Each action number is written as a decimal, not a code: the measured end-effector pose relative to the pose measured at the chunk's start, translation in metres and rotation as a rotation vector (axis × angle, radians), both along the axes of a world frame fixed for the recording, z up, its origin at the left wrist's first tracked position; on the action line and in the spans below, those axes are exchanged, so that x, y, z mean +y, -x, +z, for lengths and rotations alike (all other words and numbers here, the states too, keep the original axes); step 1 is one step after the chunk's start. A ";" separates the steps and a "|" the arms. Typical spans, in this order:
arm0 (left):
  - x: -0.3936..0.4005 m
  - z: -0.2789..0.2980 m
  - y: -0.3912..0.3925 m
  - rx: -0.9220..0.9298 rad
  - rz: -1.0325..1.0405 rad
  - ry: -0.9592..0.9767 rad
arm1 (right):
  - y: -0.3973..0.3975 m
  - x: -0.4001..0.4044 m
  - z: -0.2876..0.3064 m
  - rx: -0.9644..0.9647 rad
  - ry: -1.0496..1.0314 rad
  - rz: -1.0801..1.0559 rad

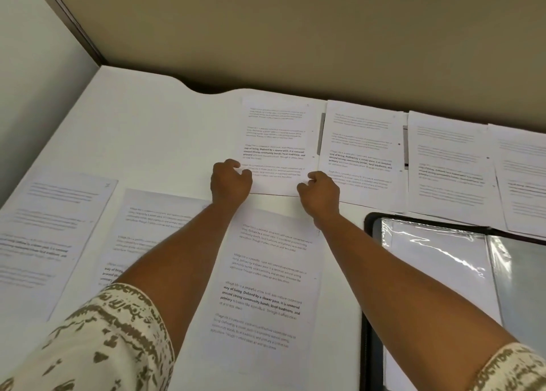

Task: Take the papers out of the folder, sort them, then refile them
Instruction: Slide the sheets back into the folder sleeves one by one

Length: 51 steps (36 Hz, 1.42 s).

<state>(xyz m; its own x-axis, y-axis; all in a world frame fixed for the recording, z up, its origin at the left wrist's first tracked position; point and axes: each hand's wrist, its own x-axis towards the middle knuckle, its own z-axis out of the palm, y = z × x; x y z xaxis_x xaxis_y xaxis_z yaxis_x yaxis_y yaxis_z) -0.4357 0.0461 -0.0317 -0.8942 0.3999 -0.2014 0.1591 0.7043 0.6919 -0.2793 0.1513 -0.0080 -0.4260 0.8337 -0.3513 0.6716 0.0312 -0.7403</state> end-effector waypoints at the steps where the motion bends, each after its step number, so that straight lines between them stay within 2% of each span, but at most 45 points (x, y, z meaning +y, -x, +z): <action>1: 0.001 0.000 0.000 -0.019 0.014 -0.004 | 0.000 -0.001 -0.001 0.000 0.006 -0.001; 7: 0.007 0.001 0.001 -0.061 0.121 0.052 | 0.000 -0.001 -0.006 0.007 -0.025 -0.008; 12: 0.011 -0.001 0.006 -0.208 0.252 -0.057 | 0.001 0.003 -0.008 0.008 -0.026 -0.022; 19: 0.014 0.003 0.011 -0.176 0.251 -0.139 | -0.005 0.004 -0.005 0.040 0.008 0.022; 27: 0.006 0.017 -0.005 -0.206 0.372 -0.361 | -0.032 -0.002 0.010 0.178 -0.022 -0.002; 34: -0.017 0.032 -0.044 -0.244 0.464 -0.488 | -0.076 -0.008 0.029 0.286 -0.055 -0.092; 41: -0.050 0.045 -0.105 -0.247 0.447 -0.534 | -0.135 -0.011 0.049 0.321 -0.025 -0.141; 51: -0.093 0.059 -0.215 -0.295 0.409 -0.563 | -0.232 -0.015 0.065 0.333 0.174 -0.127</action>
